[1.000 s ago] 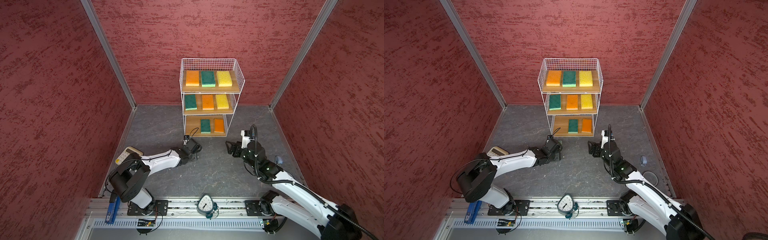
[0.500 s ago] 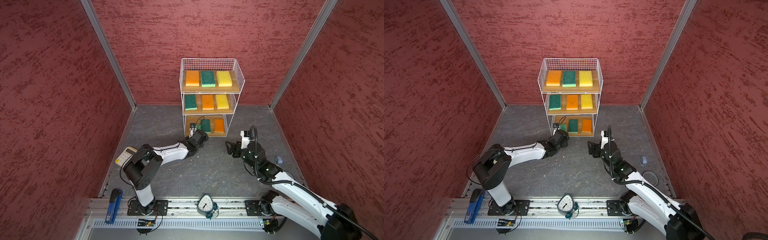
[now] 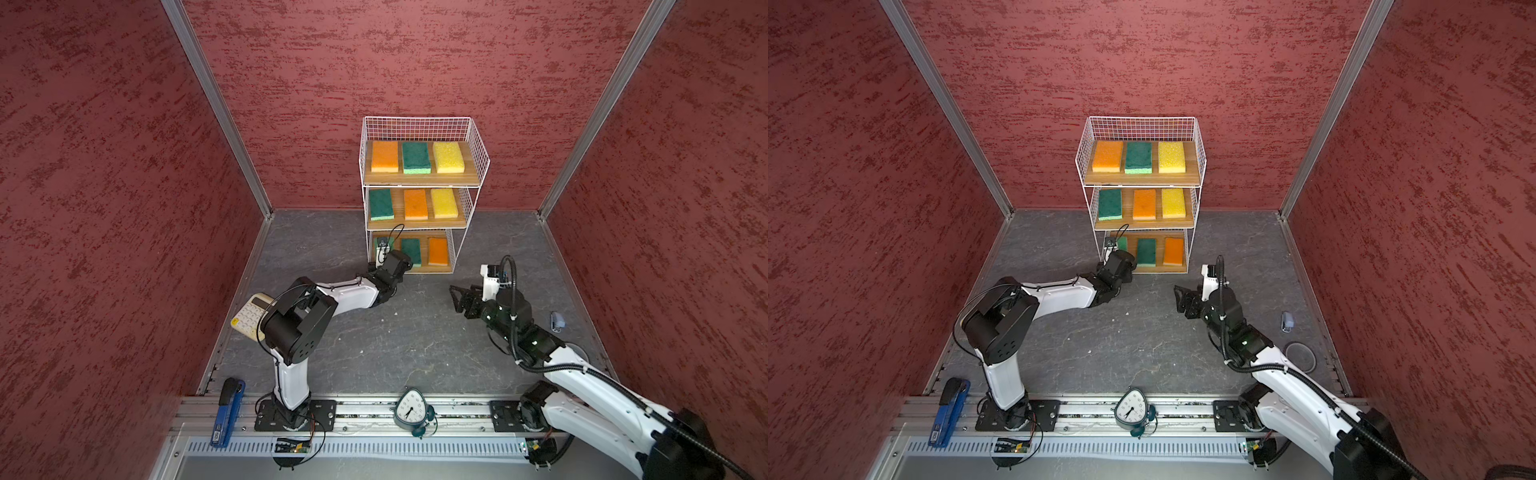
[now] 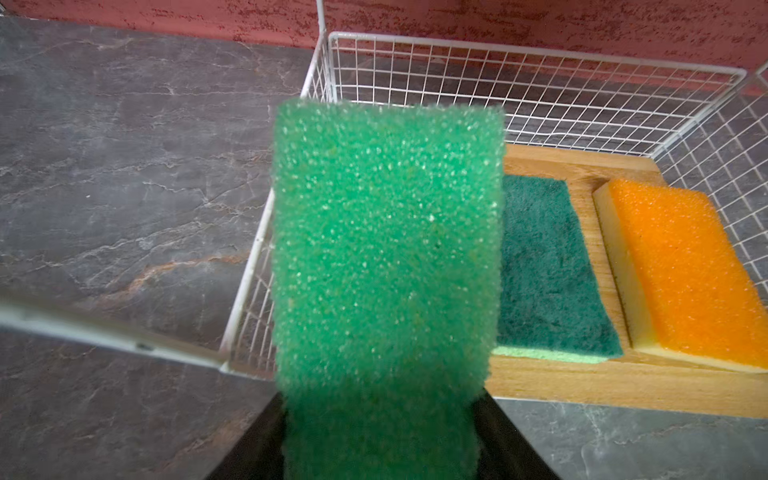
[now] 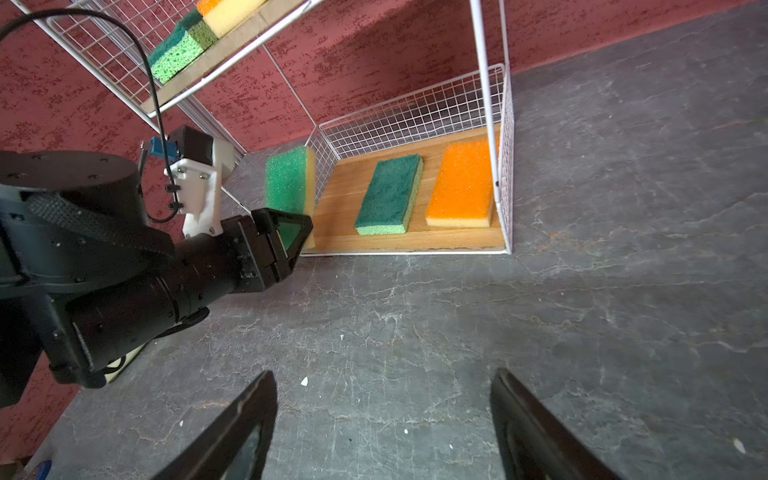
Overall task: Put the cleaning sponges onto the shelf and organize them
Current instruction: 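Carry the green sponge with the left gripper toward the bottom shelf, then lower the green sponge beside the green scouring pad and open the left gripper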
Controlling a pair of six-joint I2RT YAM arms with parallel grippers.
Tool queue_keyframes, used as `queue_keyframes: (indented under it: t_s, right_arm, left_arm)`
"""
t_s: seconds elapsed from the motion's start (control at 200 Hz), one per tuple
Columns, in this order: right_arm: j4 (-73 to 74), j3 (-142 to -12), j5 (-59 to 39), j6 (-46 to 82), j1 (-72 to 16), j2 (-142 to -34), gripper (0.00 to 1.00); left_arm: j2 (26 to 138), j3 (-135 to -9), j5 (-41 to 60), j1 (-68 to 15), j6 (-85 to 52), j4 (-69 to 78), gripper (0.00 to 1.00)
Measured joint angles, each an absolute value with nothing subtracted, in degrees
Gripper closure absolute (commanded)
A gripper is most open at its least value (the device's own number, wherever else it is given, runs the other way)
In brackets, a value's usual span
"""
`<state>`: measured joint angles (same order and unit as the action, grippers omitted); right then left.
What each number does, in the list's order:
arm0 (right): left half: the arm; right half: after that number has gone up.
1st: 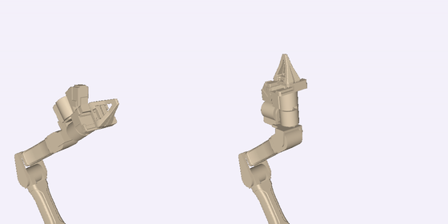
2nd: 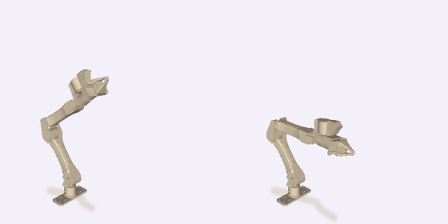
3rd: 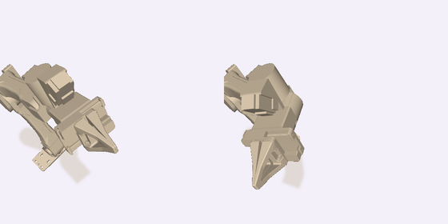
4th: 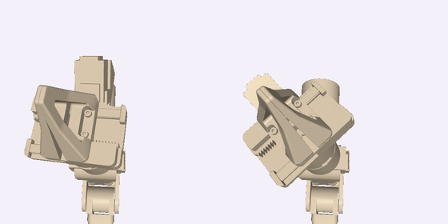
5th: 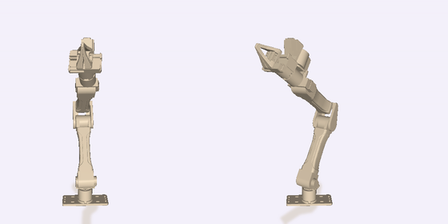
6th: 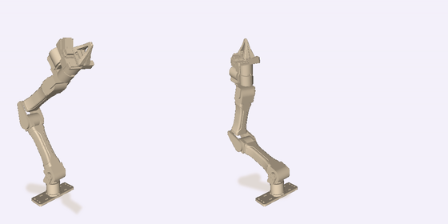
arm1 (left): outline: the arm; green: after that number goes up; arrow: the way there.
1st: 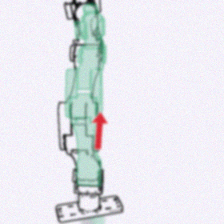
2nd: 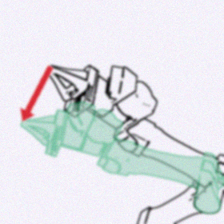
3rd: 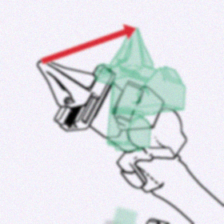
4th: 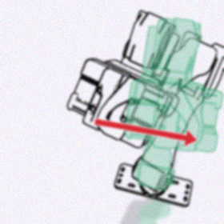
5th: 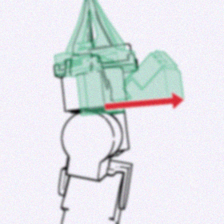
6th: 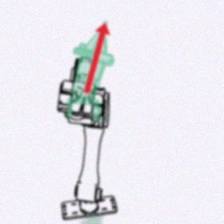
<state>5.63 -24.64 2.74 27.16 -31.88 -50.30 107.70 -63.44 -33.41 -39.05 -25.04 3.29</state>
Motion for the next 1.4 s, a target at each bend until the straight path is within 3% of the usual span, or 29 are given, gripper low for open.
queue_keyframes:
  t_s: [0.857, 1.403]
  right_arm:
    - [8.0, -23.4, 0.6, 28.1, -31.8, -47.4, 0.18]
    - [7.9, -23.4, 0.6, 28.1, -31.8, -47.1, 0.18]
  left_arm:
    - [115.9, -73.4, -35.3, -38.4, -26.2, -1.4, 0.37]
    - [119.0, -78.7, -37.4, -37.5, -29.0, -9.4, 0.17]
